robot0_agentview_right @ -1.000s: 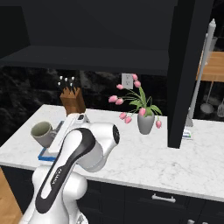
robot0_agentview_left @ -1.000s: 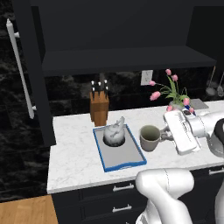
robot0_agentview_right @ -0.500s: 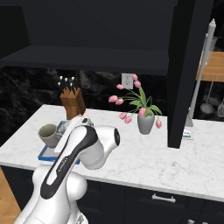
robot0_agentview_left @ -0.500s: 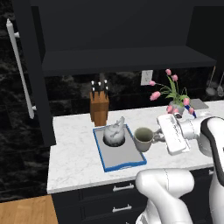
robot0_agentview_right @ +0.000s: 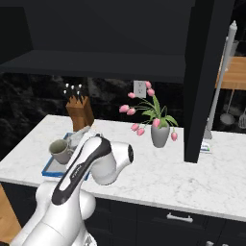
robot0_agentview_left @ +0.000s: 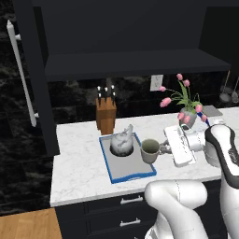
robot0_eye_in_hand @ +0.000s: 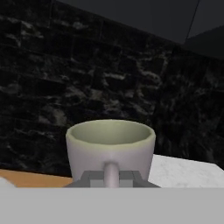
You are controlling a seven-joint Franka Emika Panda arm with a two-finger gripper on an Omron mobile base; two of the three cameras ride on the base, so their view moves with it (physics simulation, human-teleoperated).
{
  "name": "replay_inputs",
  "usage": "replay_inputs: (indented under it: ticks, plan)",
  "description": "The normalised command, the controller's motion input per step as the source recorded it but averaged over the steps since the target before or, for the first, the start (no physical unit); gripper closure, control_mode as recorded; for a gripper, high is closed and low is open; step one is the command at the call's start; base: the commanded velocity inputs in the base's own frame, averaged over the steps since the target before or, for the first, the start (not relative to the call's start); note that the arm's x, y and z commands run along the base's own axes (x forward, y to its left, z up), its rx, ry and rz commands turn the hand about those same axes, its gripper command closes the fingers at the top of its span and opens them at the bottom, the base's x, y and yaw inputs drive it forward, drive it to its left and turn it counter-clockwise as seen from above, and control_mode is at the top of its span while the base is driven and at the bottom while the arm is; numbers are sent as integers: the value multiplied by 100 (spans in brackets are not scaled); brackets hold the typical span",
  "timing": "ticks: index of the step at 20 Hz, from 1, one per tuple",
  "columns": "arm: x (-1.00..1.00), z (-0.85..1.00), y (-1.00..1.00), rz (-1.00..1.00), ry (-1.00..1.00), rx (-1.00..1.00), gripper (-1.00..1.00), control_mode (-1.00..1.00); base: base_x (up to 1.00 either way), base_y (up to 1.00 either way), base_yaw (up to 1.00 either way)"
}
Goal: Pick the kettle from the counter and place it on the tray. Then pick the mug from the cabinet and place it on the tray. Then close the cabinet doors.
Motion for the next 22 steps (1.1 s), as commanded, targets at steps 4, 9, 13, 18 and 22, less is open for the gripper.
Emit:
replay_inputs:
  ticks: [4,9,13,18,22]
  plan:
    - [22,-32,0,3,2,0,100,-100,0,0,0]
    - [21,-28,0,5,2,0,100,-100,0,0,0]
    - [26,-25,0,5,1,0,100,-100,0,0,0]
    - [27,-26,0,5,4,0,100,-100,0,0,0]
    - [27,-25,0,4,4,0,100,-100,0,0,0]
